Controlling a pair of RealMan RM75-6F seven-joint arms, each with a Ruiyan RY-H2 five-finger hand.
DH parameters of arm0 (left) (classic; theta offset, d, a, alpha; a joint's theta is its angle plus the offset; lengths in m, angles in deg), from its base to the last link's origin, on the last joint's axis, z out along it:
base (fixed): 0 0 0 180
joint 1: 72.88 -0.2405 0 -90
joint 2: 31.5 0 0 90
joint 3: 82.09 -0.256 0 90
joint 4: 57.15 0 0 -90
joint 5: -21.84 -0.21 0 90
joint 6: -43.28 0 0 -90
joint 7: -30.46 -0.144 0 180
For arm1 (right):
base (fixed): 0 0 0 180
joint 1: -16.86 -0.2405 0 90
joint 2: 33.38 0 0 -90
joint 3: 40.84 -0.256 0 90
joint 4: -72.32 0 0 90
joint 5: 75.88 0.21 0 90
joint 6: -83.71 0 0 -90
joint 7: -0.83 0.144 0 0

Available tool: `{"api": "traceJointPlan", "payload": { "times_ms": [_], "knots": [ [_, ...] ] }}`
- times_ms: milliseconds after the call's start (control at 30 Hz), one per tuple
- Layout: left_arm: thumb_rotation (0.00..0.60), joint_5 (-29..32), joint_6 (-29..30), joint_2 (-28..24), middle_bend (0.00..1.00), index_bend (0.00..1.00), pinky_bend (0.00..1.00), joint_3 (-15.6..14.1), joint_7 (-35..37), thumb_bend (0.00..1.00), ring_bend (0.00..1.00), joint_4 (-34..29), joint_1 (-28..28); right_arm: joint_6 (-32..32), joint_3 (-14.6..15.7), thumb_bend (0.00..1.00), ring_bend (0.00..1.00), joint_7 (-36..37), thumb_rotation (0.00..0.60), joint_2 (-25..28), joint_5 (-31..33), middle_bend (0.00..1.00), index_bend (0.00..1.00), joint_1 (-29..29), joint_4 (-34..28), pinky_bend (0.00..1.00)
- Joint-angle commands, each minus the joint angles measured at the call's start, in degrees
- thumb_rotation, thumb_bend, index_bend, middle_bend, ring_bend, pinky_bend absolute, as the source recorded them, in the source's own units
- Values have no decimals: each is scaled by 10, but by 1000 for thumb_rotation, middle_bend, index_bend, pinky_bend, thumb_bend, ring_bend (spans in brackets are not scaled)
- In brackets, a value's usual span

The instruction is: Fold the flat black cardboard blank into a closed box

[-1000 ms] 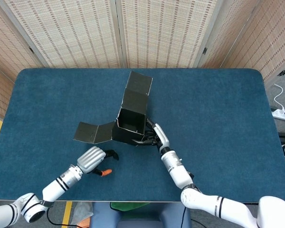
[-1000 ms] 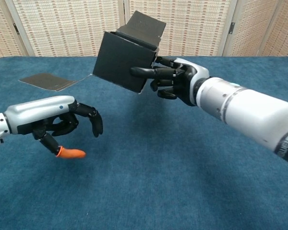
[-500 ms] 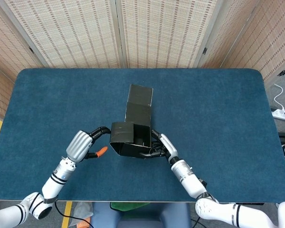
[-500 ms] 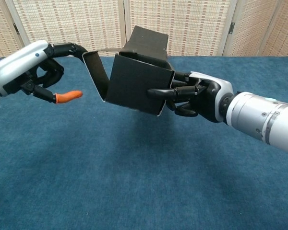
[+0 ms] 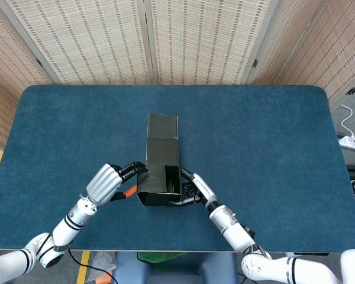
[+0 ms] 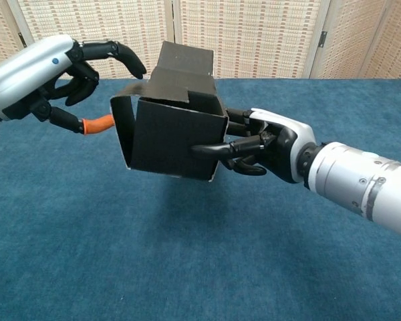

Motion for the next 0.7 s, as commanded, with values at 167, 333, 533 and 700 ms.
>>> {"api": "traceJointPlan", "payload": {
  "times_ms": [167, 333, 533, 700],
  "knots": [
    [600, -22, 14, 6, 389, 346, 945, -10, -6, 323, 849, 29, 14, -11, 14, 199, 718, -11, 600, -14, -13, 562, 393, -10, 20, 1000],
    [600, -29, 9, 16, 393, 363, 946, -22, 3, 323, 849, 47, 22, -16, 21, 199, 718, -20, 600, -24, -18, 562, 393, -17, 37, 1000],
    [600, -46, 1, 38, 416, 400, 946, -43, 10, 323, 849, 95, 36, -21, 31, 200, 718, -30, 600, -40, -32, 562, 393, -27, 69, 1000],
    [600, -55, -2, 71, 434, 420, 945, -61, 26, 323, 849, 160, 43, -21, 39, 199, 718, -23, 600, -57, -44, 562, 393, -35, 108, 1000]
  ]
}}
